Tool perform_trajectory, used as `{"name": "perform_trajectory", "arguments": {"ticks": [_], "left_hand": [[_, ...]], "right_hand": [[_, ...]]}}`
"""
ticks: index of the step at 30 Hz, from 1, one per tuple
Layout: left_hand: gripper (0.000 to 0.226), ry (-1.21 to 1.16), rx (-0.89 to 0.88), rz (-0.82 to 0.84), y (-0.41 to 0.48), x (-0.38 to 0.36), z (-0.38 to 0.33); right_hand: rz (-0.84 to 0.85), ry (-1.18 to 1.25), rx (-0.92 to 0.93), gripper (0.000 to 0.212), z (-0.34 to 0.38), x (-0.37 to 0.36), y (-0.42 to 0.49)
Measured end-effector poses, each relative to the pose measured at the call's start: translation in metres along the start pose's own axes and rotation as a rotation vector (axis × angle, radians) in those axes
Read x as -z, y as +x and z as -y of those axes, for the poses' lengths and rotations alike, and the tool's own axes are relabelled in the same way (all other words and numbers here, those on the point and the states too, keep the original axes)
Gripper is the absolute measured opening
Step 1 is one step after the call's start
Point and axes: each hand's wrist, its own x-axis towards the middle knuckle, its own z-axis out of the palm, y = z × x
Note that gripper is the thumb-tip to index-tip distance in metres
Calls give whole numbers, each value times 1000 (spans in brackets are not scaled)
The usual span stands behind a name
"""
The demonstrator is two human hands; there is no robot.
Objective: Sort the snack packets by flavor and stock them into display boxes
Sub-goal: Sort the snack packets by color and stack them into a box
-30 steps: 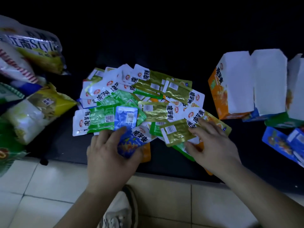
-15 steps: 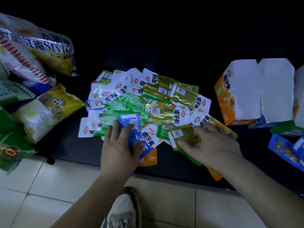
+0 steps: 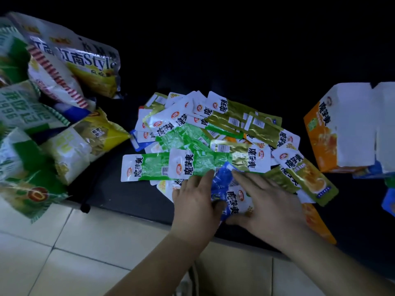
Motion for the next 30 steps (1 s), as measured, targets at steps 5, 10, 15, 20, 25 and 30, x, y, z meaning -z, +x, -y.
{"name": "perform_trajectory", "arguments": {"ticks": [5, 10, 15, 20, 25, 30], "left_hand": [[21, -111, 57, -59, 7, 29, -2], [22, -889, 376, -168, -5, 64, -3], [24, -1182, 387, 49, -8, 60, -38], [34, -614, 167, -41, 15, 75, 12], [71, 60, 244, -57, 79, 71, 102], [82, 71, 189, -49, 80, 36, 105]], "right_hand": [[-35, 295, -113, 104, -9, 9, -1], [-124, 787, -138, 62, 18, 21, -3], [14, 1241, -275, 39, 54, 20, 16], [-56, 1206, -399, 51, 37, 16, 25], [-88, 998, -393, 75, 32, 23, 36], [-121, 786, -290, 71, 30, 21, 47]]}}
